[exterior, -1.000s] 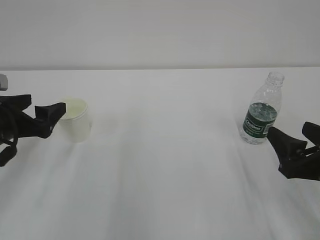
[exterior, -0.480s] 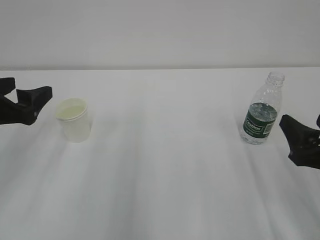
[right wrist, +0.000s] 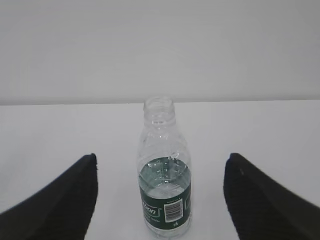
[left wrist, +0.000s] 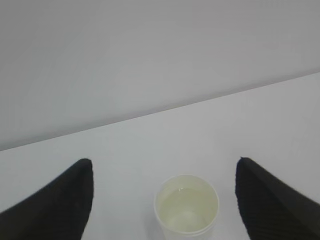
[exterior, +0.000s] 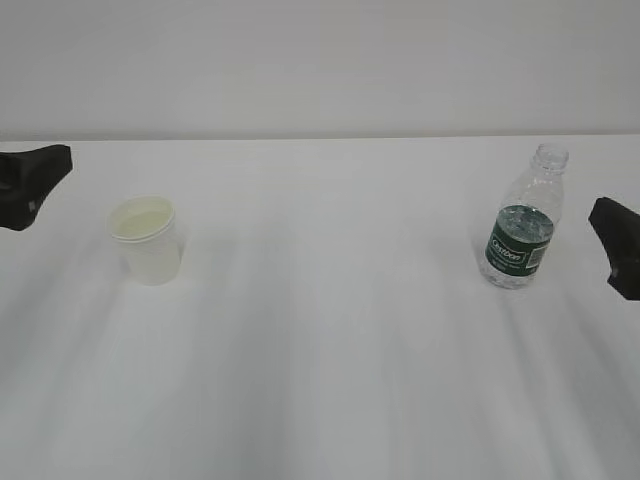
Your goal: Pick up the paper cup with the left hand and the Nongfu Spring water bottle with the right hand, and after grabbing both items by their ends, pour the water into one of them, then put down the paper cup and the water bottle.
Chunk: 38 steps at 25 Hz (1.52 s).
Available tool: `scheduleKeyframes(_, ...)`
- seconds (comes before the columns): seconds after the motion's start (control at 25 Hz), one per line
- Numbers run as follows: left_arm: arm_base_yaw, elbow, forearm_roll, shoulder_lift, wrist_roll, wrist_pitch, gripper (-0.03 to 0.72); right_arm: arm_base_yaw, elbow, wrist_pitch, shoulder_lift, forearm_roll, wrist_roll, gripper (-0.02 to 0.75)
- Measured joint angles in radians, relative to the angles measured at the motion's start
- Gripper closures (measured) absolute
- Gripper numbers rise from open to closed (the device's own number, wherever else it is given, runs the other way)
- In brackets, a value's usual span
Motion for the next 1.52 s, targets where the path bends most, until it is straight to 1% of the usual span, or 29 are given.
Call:
scheduleKeyframes(0.08,0.000,0.000,0.000,-0.034,0.000,0.033,0.046,0.000,-0.034,0.119,-0.061,0.020,-0.029,0.150)
scheduleKeyframes(0.2,0.000,0.000,0.000,-0.092,0.000,0.084,0.047,0.000,-0.094,0.280,-0.156,0.076,-0.134,0.150)
scheduleKeyframes(0.32,0.000,0.000,0.000,-0.146,0.000,0.135,0.048,0.000,-0.142,0.401,-0.247,0.153,-0.236,0.150)
scheduleKeyframes(0.44,0.000,0.000,0.000,-0.194,0.000,0.207,0.049,0.000,-0.155,0.467,-0.308,0.205,-0.304,0.150)
scheduleKeyframes(0.6,0.000,-0.039,0.000,-0.245,0.000,0.347,0.049,0.000,-0.155,0.562,-0.367,0.237,-0.337,0.150)
scheduleKeyframes(0.88,0.000,-0.107,-0.003,-0.357,0.000,0.536,0.057,0.000,-0.185,0.713,-0.452,0.249,-0.379,0.150)
scheduleKeyframes(1.12,0.000,-0.123,-0.021,-0.455,0.000,0.662,0.065,0.000,-0.230,0.818,-0.486,0.249,-0.411,0.150)
scheduleKeyframes(1.2,0.000,-0.123,-0.022,-0.483,0.000,0.715,0.067,-0.021,-0.230,0.847,-0.493,0.249,-0.419,0.150)
scheduleKeyframes(1.28,0.000,-0.123,-0.025,-0.503,0.000,0.765,0.069,-0.070,-0.231,0.877,-0.506,0.249,-0.423,0.150)
scheduleKeyframes(1.44,0.000,-0.123,-0.049,-0.530,0.000,0.819,0.073,-0.218,-0.231,0.969,-0.562,0.237,-0.428,0.150)
scheduleKeyframes(1.52,0.000,-0.125,-0.054,-0.537,0.000,0.827,0.076,-0.264,-0.231,1.011,-0.604,0.233,-0.428,0.150)
